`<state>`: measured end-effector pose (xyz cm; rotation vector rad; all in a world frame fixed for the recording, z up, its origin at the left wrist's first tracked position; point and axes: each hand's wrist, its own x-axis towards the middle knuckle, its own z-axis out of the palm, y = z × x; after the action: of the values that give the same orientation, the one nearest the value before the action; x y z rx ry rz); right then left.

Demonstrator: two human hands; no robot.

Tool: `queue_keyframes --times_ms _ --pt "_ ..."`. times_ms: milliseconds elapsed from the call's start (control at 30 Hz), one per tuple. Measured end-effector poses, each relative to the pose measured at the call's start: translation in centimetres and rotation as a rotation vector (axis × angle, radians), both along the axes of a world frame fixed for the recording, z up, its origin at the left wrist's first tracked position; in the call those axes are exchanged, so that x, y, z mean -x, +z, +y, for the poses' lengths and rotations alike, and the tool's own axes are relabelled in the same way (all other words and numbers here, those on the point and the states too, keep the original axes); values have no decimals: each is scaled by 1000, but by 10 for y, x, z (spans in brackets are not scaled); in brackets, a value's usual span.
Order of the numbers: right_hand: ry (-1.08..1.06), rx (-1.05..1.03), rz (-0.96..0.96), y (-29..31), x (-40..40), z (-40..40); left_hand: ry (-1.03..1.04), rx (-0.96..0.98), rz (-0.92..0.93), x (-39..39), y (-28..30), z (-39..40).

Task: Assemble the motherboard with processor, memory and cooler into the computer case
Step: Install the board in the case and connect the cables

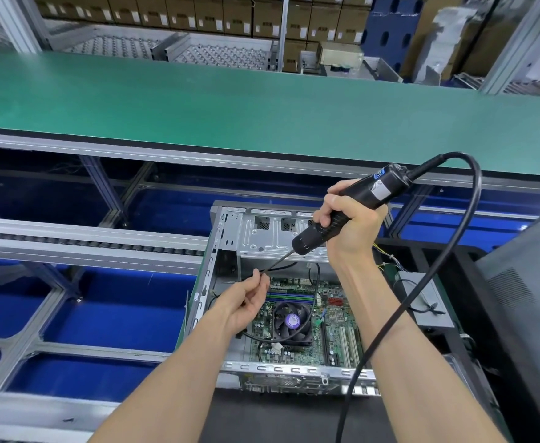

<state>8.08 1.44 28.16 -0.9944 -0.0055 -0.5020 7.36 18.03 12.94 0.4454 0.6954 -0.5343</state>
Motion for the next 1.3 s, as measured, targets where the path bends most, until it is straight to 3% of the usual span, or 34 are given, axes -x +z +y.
queue_keyframes --times_ms 300,367,533,633,767,1133,1200,1300 --pt "8 39 -30 6 -1 -7 -13 -66 -67 -2 -4 1" --pt "10 57 -37 4 -2 -7 -34 -289 -83 -6 -11 2" --pt "66 171 -58 -13 -2 8 -419 -1285 -135 -13 -35 3" --pt "107 217 -20 -31 -2 19 -657 -1557 -204 -9 -39 -1" --pt "165 270 11 -49 -1 34 -780 -1583 -230 -9 -45 -2" --pt "241 296 36 -60 -9 48 -517 -1301 -125 -16 -53 2" --pt "248 293 46 -62 -8 50 -494 -1314 -123 -17 -60 3" --pt "247 310 58 -66 -8 54 -623 -1403 -164 -20 -61 2"
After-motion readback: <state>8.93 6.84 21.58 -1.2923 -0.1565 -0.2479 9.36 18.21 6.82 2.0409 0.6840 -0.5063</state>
